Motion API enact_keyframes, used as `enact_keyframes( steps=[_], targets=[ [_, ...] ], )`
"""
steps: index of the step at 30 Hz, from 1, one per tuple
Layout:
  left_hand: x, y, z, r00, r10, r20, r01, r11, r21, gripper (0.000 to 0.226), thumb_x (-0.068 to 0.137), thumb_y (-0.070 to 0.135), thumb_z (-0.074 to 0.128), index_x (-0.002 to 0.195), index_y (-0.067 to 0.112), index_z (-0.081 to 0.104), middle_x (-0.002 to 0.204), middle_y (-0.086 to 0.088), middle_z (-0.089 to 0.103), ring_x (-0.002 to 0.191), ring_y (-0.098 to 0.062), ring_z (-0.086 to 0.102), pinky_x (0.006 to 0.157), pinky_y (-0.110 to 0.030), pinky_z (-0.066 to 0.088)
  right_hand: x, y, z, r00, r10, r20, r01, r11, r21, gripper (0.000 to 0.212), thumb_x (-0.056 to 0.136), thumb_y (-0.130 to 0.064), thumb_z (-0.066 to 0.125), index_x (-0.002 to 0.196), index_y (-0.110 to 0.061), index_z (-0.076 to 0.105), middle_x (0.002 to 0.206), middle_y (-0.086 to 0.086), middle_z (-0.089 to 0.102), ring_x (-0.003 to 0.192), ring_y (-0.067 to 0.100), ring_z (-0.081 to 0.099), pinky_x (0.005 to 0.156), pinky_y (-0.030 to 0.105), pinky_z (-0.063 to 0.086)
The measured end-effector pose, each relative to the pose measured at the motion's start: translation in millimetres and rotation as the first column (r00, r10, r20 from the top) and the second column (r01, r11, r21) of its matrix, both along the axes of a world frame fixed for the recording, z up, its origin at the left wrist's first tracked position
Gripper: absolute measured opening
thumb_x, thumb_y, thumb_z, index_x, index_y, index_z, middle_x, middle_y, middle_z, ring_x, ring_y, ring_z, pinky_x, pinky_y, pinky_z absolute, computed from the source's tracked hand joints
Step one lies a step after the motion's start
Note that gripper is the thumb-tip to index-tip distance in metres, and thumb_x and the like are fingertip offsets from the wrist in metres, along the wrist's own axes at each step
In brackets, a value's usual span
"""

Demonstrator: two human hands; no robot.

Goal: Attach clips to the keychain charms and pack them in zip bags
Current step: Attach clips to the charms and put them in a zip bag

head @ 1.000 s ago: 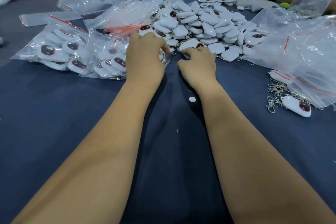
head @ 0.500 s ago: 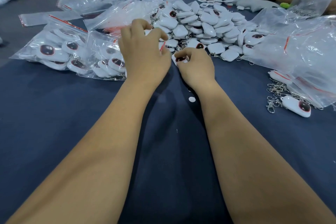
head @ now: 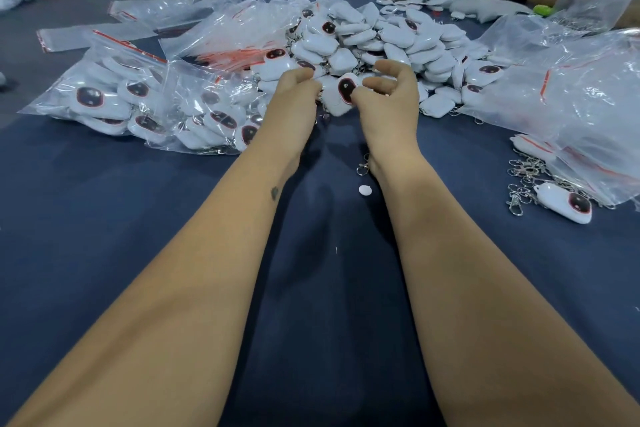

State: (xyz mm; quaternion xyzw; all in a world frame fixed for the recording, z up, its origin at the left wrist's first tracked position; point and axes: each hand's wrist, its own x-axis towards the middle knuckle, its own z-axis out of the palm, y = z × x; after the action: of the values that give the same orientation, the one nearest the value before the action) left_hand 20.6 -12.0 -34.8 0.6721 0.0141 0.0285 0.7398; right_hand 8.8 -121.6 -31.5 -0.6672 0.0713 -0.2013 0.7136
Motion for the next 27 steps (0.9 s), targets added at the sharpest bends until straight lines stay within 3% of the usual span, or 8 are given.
enact_keyframes(
  steps=[4, 6, 9, 12, 14, 17, 20, 27],
  targets=[
    [-1, -3, -4, 0.998, -0.03, 0.05, 0.025, 0.996, 0.087, 0.04, 0.088, 0.021, 0.047, 0.127, 0.03, 0.053, 0.091, 0.014, 0.06, 0.08, 0.001, 0.056, 0.073, -0.019, 0.044, 2, 2, -1, 0.997, 0.074, 0.009, -0.075, 0.99, 0.119, 0.035, 0.081, 0.003, 0.063, 0.11, -0.016, 0.055, 0.086, 0.008, 0.066, 0.081, 0.021, 0.062, 0.086, 0.04, 0.054],
    [-2, -2, -6, 0.997, -0.052, 0.055, 0.048, 0.996, 0.073, 0.038, 0.092, 0.016, 0.046, 0.127, 0.029, 0.054, 0.096, 0.012, 0.062, 0.083, -0.002, 0.058, 0.079, -0.021, 0.048, 2, 3, -3, 0.992, 0.124, 0.015, -0.124, 0.988, 0.087, 0.031, 0.083, 0.003, 0.064, 0.106, -0.016, 0.056, 0.087, 0.011, 0.067, 0.084, 0.024, 0.065, 0.092, 0.046, 0.054],
    [-4, 0, -6, 0.994, -0.082, 0.065, 0.08, 0.996, 0.039, 0.043, 0.088, -0.004, 0.041, 0.117, 0.025, 0.054, 0.101, 0.007, 0.064, 0.081, -0.005, 0.06, 0.072, -0.021, 0.051, 5, 6, -5, 0.982, 0.187, -0.002, -0.187, 0.981, 0.06, 0.029, 0.083, 0.003, 0.067, 0.106, -0.013, 0.058, 0.088, 0.011, 0.067, 0.082, 0.024, 0.066, 0.091, 0.046, 0.054],
    [-5, 1, -5, 0.994, -0.093, 0.051, 0.093, 0.996, 0.003, 0.044, 0.083, -0.012, 0.038, 0.102, 0.023, 0.058, 0.093, 0.003, 0.066, 0.071, -0.007, 0.063, 0.074, -0.029, 0.055, 8, 7, -7, 0.973, 0.221, -0.067, -0.219, 0.975, 0.038, 0.031, 0.084, -0.001, 0.069, 0.112, -0.008, 0.06, 0.102, 0.015, 0.068, 0.09, 0.027, 0.067, 0.091, 0.044, 0.055],
    [-4, 2, -5, 0.997, -0.076, 0.027, 0.076, 0.997, -0.011, 0.042, 0.083, -0.011, 0.039, 0.1, 0.023, 0.058, 0.092, 0.0, 0.065, 0.069, -0.009, 0.064, 0.076, -0.032, 0.057, 9, 7, -7, 0.968, 0.233, -0.088, -0.233, 0.972, 0.008, 0.03, 0.083, -0.002, 0.069, 0.112, -0.008, 0.062, 0.103, 0.013, 0.068, 0.088, 0.023, 0.067, 0.087, 0.037, 0.056],
    [-4, 2, -3, 0.999, -0.044, 0.003, 0.045, 0.996, -0.08, 0.039, 0.084, -0.01, 0.041, 0.102, 0.023, 0.052, 0.092, -0.001, 0.064, 0.064, -0.009, 0.062, 0.065, -0.028, 0.058, 7, 8, -7, 0.955, 0.288, -0.077, -0.29, 0.957, -0.018, 0.032, 0.082, 0.007, 0.06, 0.11, -0.007, 0.063, 0.094, 0.009, 0.07, 0.078, 0.016, 0.066, 0.073, 0.029, 0.054],
    [-4, 2, -1, 0.999, -0.031, -0.004, 0.031, 0.992, -0.126, 0.042, 0.084, -0.01, 0.035, 0.102, 0.026, 0.048, 0.093, -0.001, 0.062, 0.069, -0.011, 0.061, 0.059, -0.025, 0.056, 3, 10, -8, 0.944, 0.324, -0.065, -0.329, 0.939, -0.101, 0.037, 0.081, 0.011, 0.056, 0.114, -0.005, 0.063, 0.098, 0.014, 0.072, 0.082, 0.017, 0.068, 0.072, 0.026, 0.056],
    [-4, 2, -3, 0.993, -0.115, 0.033, 0.118, 0.988, -0.097, 0.025, 0.096, 0.002, 0.048, 0.108, 0.022, 0.057, 0.087, 0.003, 0.066, 0.069, -0.008, 0.062, 0.072, -0.029, 0.057, 5, 10, -9, 0.954, 0.293, -0.066, -0.298, 0.952, -0.077, 0.026, 0.087, 0.002, 0.061, 0.113, -0.003, 0.063, 0.091, 0.011, 0.072, 0.079, 0.016, 0.067, 0.071, 0.03, 0.055]
  ],
)
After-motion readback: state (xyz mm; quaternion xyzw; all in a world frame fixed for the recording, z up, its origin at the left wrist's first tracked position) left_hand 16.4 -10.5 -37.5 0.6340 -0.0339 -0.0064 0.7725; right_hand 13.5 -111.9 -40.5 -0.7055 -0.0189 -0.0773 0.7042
